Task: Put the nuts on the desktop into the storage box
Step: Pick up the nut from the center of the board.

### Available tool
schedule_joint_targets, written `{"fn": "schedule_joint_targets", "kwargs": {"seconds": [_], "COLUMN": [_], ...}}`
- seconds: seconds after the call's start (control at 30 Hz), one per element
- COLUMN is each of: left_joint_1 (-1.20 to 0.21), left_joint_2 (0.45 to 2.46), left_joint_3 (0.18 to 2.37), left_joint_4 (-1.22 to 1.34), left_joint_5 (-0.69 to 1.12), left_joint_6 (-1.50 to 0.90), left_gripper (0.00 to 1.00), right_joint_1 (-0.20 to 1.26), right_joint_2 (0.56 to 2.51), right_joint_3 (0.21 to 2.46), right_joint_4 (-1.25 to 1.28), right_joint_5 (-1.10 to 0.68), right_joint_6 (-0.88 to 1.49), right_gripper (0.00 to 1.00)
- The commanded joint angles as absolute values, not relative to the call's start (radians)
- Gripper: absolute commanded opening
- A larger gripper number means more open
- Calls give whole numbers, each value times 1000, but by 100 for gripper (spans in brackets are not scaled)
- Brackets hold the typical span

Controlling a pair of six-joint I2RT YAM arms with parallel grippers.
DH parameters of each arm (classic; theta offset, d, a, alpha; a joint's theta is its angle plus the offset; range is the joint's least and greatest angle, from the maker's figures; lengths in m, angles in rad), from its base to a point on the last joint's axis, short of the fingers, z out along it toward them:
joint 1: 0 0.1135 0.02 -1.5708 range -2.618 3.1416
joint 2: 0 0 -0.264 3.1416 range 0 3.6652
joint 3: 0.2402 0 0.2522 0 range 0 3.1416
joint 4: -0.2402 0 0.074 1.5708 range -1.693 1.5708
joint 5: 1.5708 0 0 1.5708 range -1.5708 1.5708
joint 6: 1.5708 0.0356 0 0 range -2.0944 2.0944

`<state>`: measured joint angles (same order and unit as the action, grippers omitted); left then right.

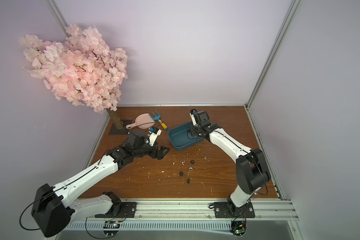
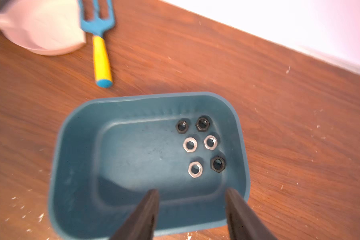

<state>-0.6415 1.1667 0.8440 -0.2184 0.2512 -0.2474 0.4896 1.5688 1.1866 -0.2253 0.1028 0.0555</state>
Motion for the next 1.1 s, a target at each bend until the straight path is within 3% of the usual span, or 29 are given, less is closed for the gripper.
{"fn": "schedule_joint_targets", "kwargs": {"seconds": [0.0,0.23,0.4,0.5,0.8,1.07], "left_joint_1": [-741,-951,-1014,-1029,-1098,-1097], "left_joint_2": [1159,1233,1339,1413,1701,1786], "left_joint_3": [842,839,840,846,948,997], "left_joint_4": [-179,-182,-205,-222,-331,-378], "left_joint_5": [170,53,37,51,22,-54], "left_joint_6": [-207,-133,-114,-109,-90,-66], "left_gripper": [100,100,100,95,84,70], "right_joint_1": [494,494,494,494,492,492], "right_joint_2": [1423,1061,826,728,616,579], "right_joint_3": [1055,713,523,471,416,404], "right_joint_4": [0,351,537,577,611,602], "right_joint_5": [29,10,57,84,277,294], "right_joint_6": [67,58,13,-16,-26,-28], "right_gripper": [99,99,99,99,99,99]}}
